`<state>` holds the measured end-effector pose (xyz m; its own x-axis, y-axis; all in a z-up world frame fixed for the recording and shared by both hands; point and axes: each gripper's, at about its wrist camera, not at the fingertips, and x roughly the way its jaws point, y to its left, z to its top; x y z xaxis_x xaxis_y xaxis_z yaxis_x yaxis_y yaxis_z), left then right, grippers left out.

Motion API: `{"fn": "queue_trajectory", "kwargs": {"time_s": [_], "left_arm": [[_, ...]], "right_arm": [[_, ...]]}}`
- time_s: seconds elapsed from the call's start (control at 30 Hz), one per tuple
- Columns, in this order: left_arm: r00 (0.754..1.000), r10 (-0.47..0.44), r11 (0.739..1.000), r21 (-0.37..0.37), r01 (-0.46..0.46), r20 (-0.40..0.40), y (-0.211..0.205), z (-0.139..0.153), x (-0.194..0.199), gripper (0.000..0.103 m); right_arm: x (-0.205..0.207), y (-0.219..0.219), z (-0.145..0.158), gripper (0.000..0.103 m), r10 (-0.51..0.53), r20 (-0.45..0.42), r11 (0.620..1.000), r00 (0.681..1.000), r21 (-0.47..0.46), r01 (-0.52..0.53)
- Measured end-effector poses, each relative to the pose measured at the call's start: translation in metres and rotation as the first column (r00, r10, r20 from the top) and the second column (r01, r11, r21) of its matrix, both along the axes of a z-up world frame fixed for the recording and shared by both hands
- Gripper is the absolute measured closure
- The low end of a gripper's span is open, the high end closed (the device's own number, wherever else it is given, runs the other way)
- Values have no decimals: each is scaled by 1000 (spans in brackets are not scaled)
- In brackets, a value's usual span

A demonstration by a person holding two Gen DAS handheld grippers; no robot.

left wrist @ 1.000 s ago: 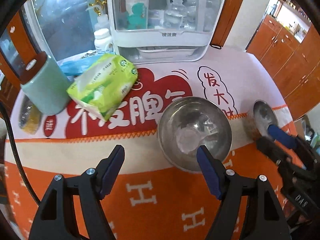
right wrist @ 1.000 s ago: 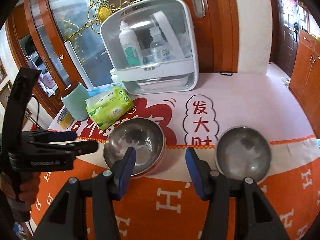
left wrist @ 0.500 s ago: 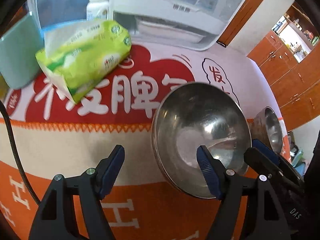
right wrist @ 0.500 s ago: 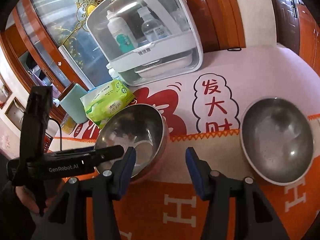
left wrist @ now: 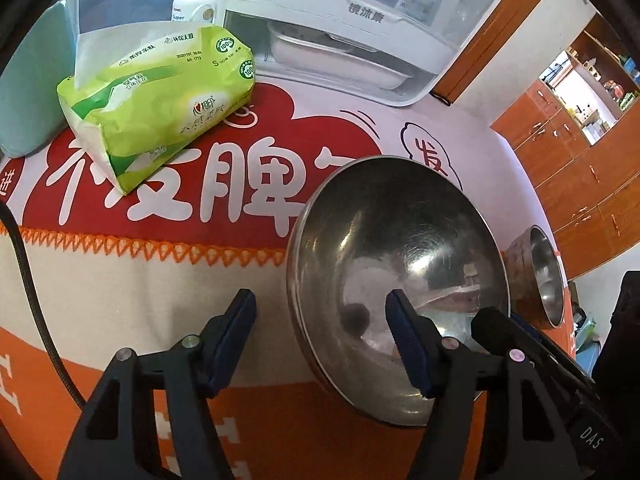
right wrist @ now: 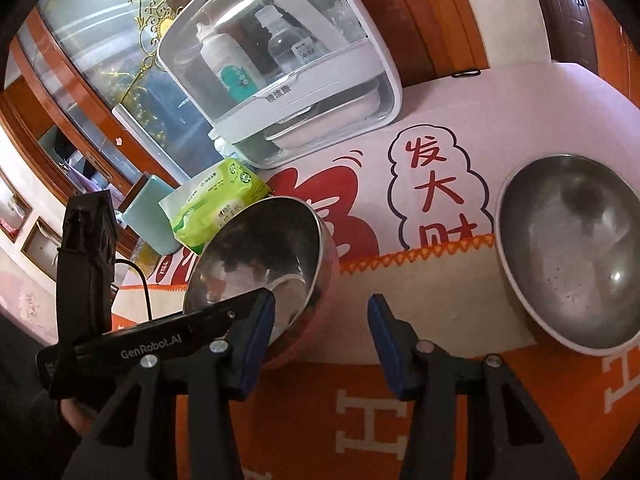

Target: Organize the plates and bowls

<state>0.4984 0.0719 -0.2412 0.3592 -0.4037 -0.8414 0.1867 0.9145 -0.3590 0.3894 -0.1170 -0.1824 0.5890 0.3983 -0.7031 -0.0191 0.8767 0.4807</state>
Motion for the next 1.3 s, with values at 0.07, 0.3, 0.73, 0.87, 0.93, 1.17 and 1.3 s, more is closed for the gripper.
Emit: {"fn": "queue_trajectory", "kwargs": {"time_s": [0.07,0.3,0.73,0.87,0.93,1.17,1.3], "left_arm": [[1000,8,1000,-8,-8,-1,0,-1,-1,50],[999,28,999,-38,-29,-27,3,0,-4,69],[996,30,997,-65,-35,-82,4,8,-20,82],[996,6,998,-60,-12,-91,0,14,-29,82],[995,-2,999,-54,-3,-95,-3,19,-34,82],[997,-15,999,-50,11,-79,-5,43,-57,82],[997,-19,999,-51,15,-77,-5,53,-69,82]], "right_arm": [[0,0,0,65,4,3,1000,1000,5,-4],[-1,3,3,78,4,-1,1000,1000,-4,-4],[-13,-9,10,86,-60,-70,998,996,-14,59],[-23,-11,18,88,-72,-68,997,995,-28,71],[-28,-12,23,88,-76,-66,997,995,-34,73],[-50,-12,45,88,-70,-49,996,996,-52,68],[-64,-11,57,88,-68,-40,996,997,-60,66]]}}
